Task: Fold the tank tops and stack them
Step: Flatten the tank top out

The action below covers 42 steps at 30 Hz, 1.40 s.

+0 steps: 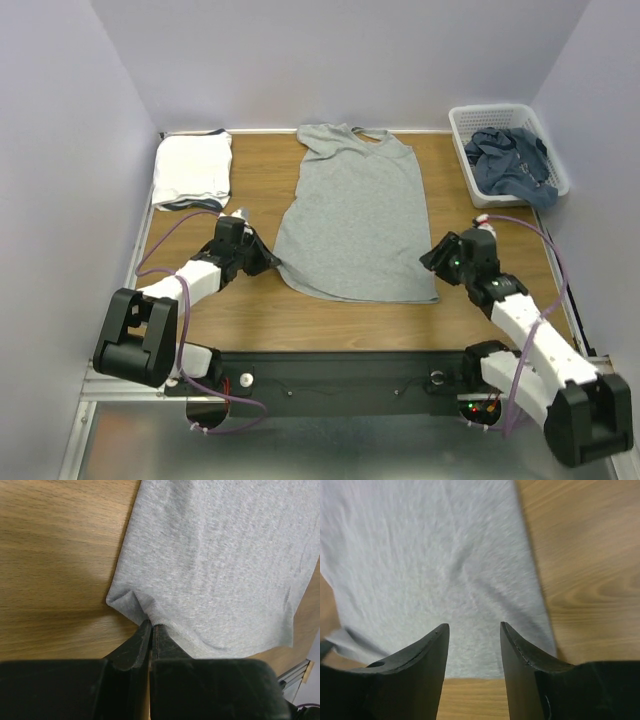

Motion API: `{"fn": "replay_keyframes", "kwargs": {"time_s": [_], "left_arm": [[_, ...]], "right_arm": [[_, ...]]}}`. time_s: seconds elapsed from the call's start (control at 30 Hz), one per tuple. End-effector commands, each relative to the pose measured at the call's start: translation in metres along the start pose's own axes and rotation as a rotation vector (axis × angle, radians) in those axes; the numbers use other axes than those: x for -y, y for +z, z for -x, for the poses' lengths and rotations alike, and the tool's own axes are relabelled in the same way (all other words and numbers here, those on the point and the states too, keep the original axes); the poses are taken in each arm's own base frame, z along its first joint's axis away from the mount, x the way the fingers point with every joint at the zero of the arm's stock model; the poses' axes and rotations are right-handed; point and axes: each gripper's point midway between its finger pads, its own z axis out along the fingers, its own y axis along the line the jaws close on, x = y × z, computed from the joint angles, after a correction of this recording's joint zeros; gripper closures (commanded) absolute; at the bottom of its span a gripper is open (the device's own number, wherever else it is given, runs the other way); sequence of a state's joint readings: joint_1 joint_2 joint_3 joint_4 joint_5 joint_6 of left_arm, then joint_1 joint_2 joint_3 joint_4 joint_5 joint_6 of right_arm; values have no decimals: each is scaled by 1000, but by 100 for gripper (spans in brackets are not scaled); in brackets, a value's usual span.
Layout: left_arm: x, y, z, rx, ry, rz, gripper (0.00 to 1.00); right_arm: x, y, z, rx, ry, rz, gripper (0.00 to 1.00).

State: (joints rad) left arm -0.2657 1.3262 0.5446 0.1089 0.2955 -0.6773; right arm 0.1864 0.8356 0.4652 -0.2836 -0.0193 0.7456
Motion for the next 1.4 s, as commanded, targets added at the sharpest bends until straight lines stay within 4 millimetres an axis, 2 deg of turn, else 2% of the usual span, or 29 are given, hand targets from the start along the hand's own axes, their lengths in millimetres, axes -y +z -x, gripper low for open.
{"fn": "replay_keyframes", "kwargs": {"time_s": [0.0, 0.07, 0.1, 0.13, 0.17, 0.2, 0.27, 0.37, 0.63, 0.8, 0.93, 1.2, 1.37], "left_arm": [[5, -2, 7, 31, 24, -22, 90], [6, -2, 8, 32, 25, -23, 90], [7, -3, 8, 32, 25, -25, 90], [9, -4, 9, 36, 26, -30, 90], [12, -5, 12, 44, 31, -36, 90], [13, -5, 14, 48, 30, -37, 90], [19, -9, 21, 67, 36, -46, 90], [27, -11, 29, 79, 43, -56, 90], [27, -5, 32, 61, 42, -41, 90], [27, 0, 33, 52, 32, -42, 90], [27, 4, 33, 40, 26, -45, 90], [24, 5, 39, 45, 21, -39, 90], [23, 5, 40, 47, 18, -37, 90]], "right_arm": [[-62, 8, -21, -54, -278, 118, 50], [-68, 20, -46, -109, -364, 85, 51], [-84, 19, -57, -125, -419, 111, 53], [-89, 20, -62, -134, -447, 116, 53], [-92, 24, -77, -167, -510, 123, 53], [-101, 21, -78, -164, -533, 147, 53], [-108, 27, -88, -193, -587, 152, 53], [-119, 29, -109, -235, -682, 194, 53], [-129, 32, -142, -316, -791, 277, 53], [-130, 35, -153, -332, -849, 283, 51], [-133, 35, -154, -330, -867, 292, 47], [-133, 32, -166, -352, -929, 316, 47], [-128, 38, -169, -350, -946, 281, 48]]}}
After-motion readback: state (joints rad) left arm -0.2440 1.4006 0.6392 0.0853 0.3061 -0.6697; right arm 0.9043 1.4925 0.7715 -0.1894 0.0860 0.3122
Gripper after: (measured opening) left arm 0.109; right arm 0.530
